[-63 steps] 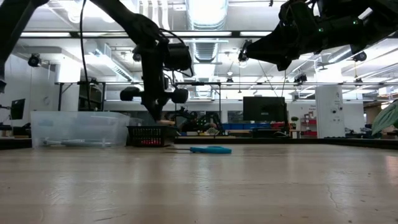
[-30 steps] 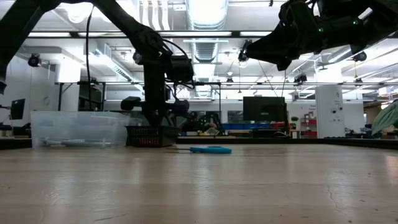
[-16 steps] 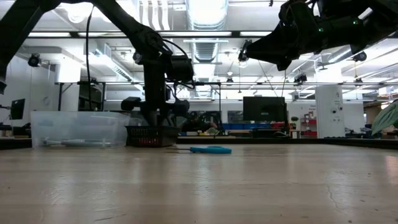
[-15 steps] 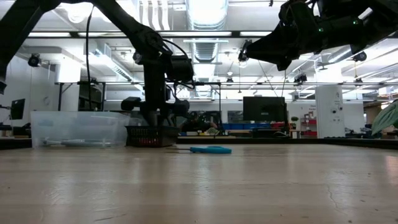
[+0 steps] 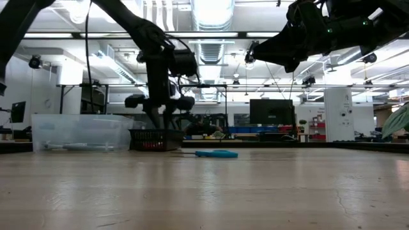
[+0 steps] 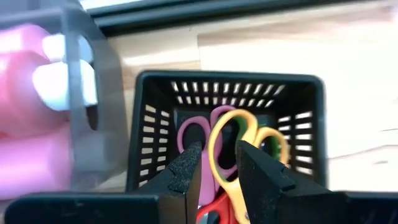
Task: Pick & Place Paint Supplies
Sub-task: Put the blue scissors into the right black bin
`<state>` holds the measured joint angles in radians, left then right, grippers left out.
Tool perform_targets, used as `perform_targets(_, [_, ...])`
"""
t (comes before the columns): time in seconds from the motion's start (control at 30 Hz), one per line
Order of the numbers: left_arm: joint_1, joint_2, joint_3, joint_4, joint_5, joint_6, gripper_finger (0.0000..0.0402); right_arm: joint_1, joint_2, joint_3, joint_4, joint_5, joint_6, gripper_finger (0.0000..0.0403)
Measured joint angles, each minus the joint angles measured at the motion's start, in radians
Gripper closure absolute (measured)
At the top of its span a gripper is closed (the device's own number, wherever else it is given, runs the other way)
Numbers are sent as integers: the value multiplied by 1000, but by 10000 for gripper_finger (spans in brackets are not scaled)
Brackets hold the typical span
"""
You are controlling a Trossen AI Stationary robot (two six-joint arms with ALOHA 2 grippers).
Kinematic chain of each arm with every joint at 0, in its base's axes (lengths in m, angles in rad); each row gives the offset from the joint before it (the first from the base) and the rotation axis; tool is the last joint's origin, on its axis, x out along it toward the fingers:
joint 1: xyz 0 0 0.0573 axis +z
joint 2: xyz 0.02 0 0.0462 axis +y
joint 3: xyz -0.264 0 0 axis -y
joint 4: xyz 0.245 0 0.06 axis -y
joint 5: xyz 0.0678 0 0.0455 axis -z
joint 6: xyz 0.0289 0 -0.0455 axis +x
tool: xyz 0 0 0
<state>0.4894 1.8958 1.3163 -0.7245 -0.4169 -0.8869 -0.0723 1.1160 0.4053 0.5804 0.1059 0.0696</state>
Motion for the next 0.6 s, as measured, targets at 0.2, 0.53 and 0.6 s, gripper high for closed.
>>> perform_targets(0.2, [-33, -94, 1, 2, 34, 113, 297, 0, 0, 0, 0, 0, 2, 261])
perform_targets(0.53, [-233, -158, 1, 85, 104, 419, 297, 0, 0, 0, 0, 0, 1, 261])
perform_targets(0.6, [-282, -157, 1, 126, 118, 492, 297, 0, 0, 0, 0, 0, -1, 261])
